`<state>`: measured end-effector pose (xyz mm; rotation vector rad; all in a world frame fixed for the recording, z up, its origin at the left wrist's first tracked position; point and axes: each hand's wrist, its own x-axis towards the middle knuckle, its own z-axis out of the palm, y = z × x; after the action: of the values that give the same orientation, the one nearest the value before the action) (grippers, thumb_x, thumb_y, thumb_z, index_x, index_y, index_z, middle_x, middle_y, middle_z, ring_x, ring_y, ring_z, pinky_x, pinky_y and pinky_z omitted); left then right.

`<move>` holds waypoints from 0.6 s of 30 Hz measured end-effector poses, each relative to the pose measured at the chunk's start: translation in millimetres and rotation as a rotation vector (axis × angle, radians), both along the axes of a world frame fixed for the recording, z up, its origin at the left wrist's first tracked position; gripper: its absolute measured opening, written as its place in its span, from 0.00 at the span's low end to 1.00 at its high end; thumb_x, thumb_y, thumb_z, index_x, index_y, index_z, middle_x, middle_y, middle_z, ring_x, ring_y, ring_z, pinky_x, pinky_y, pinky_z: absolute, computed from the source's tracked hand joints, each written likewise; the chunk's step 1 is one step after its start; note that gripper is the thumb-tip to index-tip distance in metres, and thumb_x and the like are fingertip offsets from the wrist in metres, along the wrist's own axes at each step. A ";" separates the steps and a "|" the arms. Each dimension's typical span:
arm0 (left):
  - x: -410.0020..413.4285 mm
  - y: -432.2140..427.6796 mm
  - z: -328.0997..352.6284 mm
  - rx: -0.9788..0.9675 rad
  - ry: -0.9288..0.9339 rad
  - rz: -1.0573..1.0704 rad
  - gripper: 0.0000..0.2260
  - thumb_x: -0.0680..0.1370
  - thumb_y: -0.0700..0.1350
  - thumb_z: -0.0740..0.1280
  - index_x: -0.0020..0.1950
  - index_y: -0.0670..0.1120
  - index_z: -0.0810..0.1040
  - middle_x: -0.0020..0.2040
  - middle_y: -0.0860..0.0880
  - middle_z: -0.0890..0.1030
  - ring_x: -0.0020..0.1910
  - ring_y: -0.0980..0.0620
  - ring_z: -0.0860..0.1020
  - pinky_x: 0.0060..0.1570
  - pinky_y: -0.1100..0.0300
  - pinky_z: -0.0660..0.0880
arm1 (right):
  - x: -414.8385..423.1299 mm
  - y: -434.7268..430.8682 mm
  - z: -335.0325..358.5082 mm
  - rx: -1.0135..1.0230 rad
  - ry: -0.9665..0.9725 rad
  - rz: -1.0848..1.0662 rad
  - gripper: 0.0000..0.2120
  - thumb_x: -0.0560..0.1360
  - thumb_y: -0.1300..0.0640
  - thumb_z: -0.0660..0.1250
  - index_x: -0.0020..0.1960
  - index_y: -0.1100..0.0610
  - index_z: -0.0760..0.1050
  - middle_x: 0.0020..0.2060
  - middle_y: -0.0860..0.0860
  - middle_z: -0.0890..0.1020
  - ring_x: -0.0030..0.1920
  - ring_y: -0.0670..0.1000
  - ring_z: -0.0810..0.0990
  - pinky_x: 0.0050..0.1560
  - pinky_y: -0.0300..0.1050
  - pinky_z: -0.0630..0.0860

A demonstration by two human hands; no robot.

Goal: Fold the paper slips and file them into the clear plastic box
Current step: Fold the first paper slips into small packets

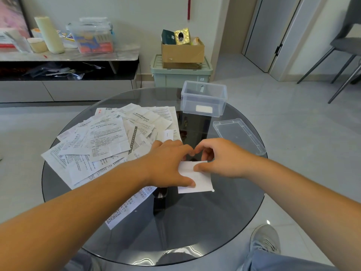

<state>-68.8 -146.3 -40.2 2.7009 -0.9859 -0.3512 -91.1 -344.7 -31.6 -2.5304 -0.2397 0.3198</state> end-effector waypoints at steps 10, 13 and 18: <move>-0.5 3.4 0.9 -0.116 -0.031 -0.047 0.11 0.76 0.60 0.69 0.55 0.57 0.80 0.49 0.58 0.79 0.50 0.59 0.76 0.57 0.53 0.72 | -9.3 -9.0 1.8 0.170 0.050 0.036 0.08 0.72 0.49 0.76 0.47 0.51 0.82 0.43 0.47 0.84 0.46 0.49 0.81 0.48 0.42 0.79; -3.1 6.6 1.7 -0.257 0.069 0.011 0.07 0.79 0.54 0.68 0.49 0.54 0.83 0.44 0.55 0.82 0.45 0.57 0.79 0.49 0.52 0.78 | -13.0 -9.6 0.0 0.235 0.025 0.010 0.07 0.75 0.48 0.73 0.46 0.51 0.84 0.42 0.47 0.84 0.45 0.48 0.81 0.48 0.43 0.79; -4.1 10.3 2.5 -0.358 0.206 0.133 0.07 0.80 0.53 0.67 0.53 0.54 0.84 0.45 0.57 0.82 0.46 0.57 0.79 0.48 0.63 0.77 | -18.6 -8.8 -5.0 0.338 -0.030 -0.095 0.07 0.78 0.50 0.70 0.43 0.49 0.84 0.38 0.45 0.83 0.39 0.43 0.79 0.43 0.38 0.76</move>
<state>-72.8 -136.0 -37.7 2.3375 -0.7281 -0.3781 -109.7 -353.4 -36.6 -2.2048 -0.1680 0.1855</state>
